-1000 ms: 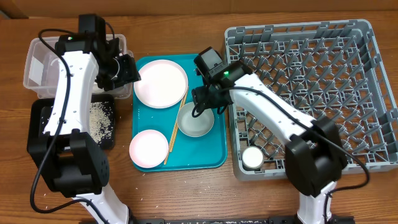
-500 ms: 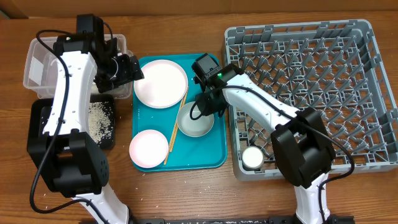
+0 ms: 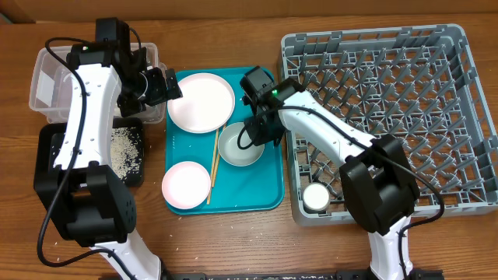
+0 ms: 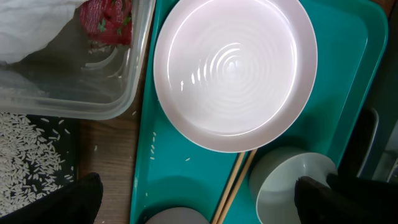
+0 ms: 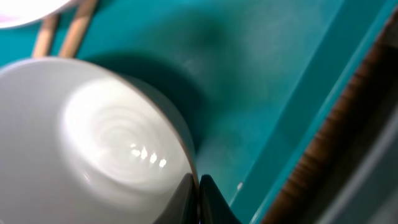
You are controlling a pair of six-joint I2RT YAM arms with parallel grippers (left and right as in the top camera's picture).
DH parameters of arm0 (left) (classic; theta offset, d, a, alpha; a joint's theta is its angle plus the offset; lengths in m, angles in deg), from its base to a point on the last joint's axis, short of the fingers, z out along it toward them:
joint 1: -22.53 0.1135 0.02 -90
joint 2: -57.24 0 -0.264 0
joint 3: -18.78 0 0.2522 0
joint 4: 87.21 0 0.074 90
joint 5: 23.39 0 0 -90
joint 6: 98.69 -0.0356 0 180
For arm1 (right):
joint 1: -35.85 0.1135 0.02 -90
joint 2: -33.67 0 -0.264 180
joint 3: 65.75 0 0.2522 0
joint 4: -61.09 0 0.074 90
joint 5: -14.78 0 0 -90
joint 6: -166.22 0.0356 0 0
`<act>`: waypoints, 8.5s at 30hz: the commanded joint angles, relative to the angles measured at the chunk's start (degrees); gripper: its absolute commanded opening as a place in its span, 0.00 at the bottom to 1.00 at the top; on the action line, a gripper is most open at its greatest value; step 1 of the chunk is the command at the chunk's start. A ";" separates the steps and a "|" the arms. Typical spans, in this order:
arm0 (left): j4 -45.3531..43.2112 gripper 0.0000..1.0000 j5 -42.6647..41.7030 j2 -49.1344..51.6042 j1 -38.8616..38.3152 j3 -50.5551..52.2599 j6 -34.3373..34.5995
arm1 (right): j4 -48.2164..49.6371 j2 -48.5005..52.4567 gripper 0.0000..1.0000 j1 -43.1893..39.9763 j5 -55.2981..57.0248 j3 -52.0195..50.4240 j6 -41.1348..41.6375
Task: Sort waste into correct bins and load items into the dishwasher
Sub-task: 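Grasp the grey bowl with right gripper and lift it to the rack, then release the bowl in the rack's back corner and reach to the pink bowl, then grasp the pink-white bowl with right gripper and place it in the rack, then reach right gripper to the white plate and grasp its rim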
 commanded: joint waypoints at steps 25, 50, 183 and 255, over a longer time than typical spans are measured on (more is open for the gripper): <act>-0.07 1.00 -0.50 0.13 0.00 -1.11 -0.09 | -7.91 -0.11 0.04 -10.64 63.58 34.07 -4.09; -0.07 1.00 -0.50 0.13 0.00 -1.11 -0.09 | -3.19 11.34 0.04 -5.75 79.28 27.36 -13.09; 18.82 1.00 -2.19 0.13 10.71 -32.87 -2.27 | -38.49 -14.82 0.04 4.79 63.06 23.63 29.68; 18.82 1.00 -2.19 0.13 10.10 -32.87 -2.25 | -11.52 -14.73 0.93 9.51 25.59 8.22 26.97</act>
